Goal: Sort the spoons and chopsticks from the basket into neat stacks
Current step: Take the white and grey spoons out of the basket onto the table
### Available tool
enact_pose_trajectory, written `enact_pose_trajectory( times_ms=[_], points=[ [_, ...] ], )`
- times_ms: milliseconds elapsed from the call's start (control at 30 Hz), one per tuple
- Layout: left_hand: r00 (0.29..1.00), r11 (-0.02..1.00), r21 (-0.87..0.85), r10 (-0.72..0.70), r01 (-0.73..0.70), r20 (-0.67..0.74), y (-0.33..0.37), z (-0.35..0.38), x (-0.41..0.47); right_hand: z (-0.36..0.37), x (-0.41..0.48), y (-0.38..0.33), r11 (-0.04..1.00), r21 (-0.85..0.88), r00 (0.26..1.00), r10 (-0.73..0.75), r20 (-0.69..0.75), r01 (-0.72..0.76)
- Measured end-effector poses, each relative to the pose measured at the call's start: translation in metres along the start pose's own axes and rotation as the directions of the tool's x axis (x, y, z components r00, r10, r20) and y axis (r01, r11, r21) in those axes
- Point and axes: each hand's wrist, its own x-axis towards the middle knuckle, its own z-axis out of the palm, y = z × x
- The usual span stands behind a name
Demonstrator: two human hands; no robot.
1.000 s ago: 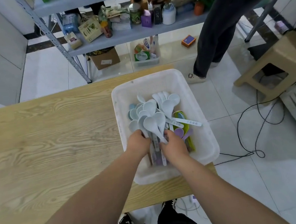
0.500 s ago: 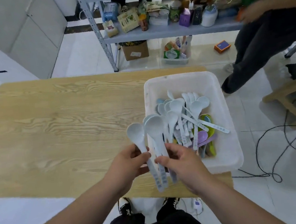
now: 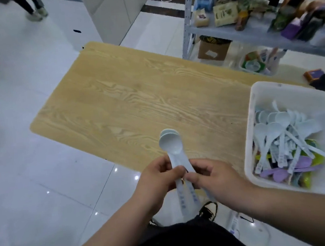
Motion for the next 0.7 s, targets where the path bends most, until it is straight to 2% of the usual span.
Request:
enact_pose_trajectory(
  times_ms=[267,433,533,700],
  points=[
    [0.99,0.994,-0.107,-0.029,0.014,-0.135,0.006,-0.149,-0.015,0.145,0.063,-0.036,0.999,-0.029,0.999,0.033,0.041,-0.031],
    [0.987,0.995,-0.095,0.0,-0.016,-0.163,0.024,-0.228,-0.001,0.213,0.114,-0.05,0.991,0.126,0.999,0.032,0.005,-0.032],
    [0.985,0.996,-0.087,0.014,-0.03,-0.175,0.032,-0.239,0.008,0.221,0.127,-0.052,0.968,0.247,0.999,0.047,-0.026,-0.04],
    [0.985,0.997,-0.068,0.009,-0.021,-0.174,0.058,-0.264,0.054,0.235,0.177,-0.064,0.947,0.314,0.988,0.104,-0.112,-0.064]
  ],
)
